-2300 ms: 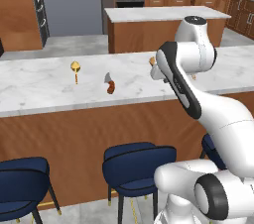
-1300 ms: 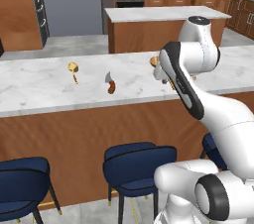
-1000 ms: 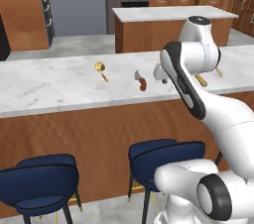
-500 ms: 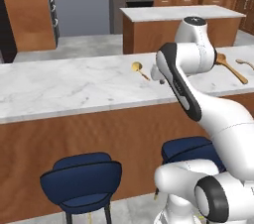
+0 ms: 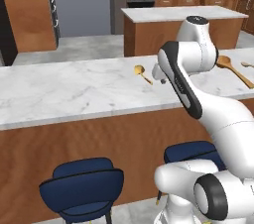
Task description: Pick up the metallic utensils from the counter and place them in the open drawer. Make sure not to pick up any wooden utensils.
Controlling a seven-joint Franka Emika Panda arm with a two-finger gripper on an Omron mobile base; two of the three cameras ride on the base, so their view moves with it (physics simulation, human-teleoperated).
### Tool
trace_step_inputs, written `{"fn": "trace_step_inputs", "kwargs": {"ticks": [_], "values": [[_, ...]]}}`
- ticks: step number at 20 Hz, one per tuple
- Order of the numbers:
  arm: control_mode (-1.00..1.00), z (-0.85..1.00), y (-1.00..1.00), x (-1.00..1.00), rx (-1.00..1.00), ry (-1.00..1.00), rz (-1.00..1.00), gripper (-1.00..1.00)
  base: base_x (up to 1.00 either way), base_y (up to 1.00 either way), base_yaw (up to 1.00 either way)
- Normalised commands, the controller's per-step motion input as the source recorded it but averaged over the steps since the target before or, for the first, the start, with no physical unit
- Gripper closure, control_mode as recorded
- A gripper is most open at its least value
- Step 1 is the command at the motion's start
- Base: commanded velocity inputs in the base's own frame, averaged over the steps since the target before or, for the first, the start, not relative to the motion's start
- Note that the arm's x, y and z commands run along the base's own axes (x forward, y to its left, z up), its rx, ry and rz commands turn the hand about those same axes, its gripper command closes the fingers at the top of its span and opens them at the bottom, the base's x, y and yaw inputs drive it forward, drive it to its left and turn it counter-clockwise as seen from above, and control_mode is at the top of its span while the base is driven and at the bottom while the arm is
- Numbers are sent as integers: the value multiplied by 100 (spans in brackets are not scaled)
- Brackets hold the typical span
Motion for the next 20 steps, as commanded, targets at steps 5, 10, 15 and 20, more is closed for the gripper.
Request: {"fn": "trace_step_inputs", "kwargs": {"ticks": [5,10,15,20], "values": [[100,0,0,0,0,0,0,-100,41,-61,0],[-100,-23,-83,89,4,18,-3,-100,0,0,0],[-100,-22,-59,100,1,22,-9,-100,0,0,0],[-100,-14,-12,99,0,13,-4,-100,0,0,0]]}}
